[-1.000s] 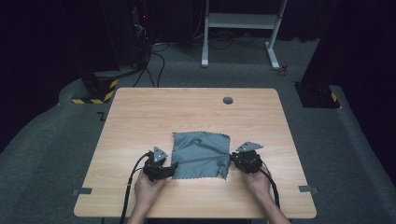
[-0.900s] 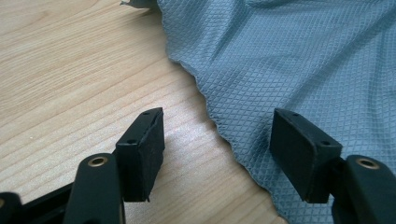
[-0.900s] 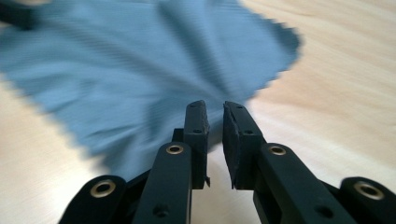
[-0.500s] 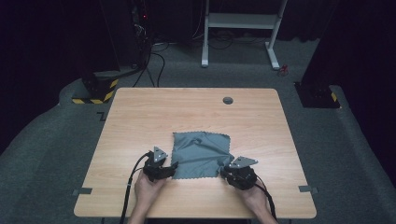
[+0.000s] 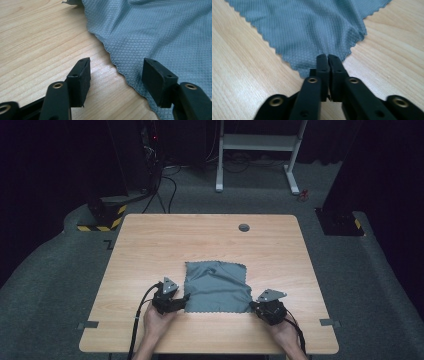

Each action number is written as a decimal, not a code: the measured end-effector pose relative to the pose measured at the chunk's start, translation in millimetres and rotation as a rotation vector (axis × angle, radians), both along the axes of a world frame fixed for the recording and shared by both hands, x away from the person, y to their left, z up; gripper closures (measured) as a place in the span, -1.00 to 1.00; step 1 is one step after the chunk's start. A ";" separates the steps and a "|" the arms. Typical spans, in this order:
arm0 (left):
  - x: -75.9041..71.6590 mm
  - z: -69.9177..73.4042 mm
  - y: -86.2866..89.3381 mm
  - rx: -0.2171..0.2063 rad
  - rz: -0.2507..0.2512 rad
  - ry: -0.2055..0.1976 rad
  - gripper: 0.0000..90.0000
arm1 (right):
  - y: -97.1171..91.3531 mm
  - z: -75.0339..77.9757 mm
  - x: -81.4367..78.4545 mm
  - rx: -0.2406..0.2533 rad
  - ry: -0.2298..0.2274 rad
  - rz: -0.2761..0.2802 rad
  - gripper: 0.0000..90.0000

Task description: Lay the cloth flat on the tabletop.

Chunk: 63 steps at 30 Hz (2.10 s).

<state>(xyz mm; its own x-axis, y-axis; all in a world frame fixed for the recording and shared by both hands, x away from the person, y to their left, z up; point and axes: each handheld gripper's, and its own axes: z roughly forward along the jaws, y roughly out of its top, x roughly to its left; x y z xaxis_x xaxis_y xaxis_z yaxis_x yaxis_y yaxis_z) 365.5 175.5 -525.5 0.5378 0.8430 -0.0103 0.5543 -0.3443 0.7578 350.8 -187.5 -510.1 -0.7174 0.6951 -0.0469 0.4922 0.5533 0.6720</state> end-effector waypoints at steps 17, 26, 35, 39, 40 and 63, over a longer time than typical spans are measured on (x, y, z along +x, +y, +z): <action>-41.7 11.4 -20.1 0.098 -0.147 0.013 0.45 | 9.3 -4.9 -13.8 0.037 -0.039 0.031 0.69; -43.1 7.6 -23.4 0.083 -0.175 0.014 0.88 | 11.1 -6.0 -14.4 0.010 -0.032 0.050 0.95; -50.5 13.5 -13.2 0.053 -0.214 0.047 1.00 | 10.4 -4.8 -20.3 0.017 -0.019 0.081 1.00; -58.4 16.4 -10.2 0.052 -0.235 0.059 1.00 | 10.8 -1.7 -31.1 0.014 -0.025 0.111 1.00; -60.1 16.3 -10.0 0.061 -0.242 0.066 1.00 | 11.1 -2.0 -32.6 0.013 -0.028 0.117 1.00; -24.1 25.0 -2.7 0.032 -0.115 0.040 0.32 | -2.3 16.4 23.6 0.117 -0.029 -0.012 0.75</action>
<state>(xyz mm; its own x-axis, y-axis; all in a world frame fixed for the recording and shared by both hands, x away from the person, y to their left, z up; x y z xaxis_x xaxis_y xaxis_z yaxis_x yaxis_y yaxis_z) 341.4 172.8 -500.6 0.6306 0.7761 -0.0076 0.5390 -0.4309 0.7237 374.4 -189.8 -493.6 -0.7085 0.7055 0.0145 0.4776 0.4644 0.7458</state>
